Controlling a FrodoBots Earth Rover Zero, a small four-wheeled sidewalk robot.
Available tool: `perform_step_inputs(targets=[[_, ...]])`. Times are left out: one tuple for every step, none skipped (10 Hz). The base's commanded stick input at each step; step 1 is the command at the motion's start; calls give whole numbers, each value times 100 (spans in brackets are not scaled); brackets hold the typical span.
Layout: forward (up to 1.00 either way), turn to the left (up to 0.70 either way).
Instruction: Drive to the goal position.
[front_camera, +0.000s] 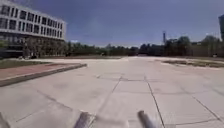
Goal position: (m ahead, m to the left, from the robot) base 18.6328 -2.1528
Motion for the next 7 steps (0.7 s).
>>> perform_step_inputs(targets=[[85, 0], [85, 0], [85, 0], [85, 0], [85, 0], [85, 0], [85, 0]])
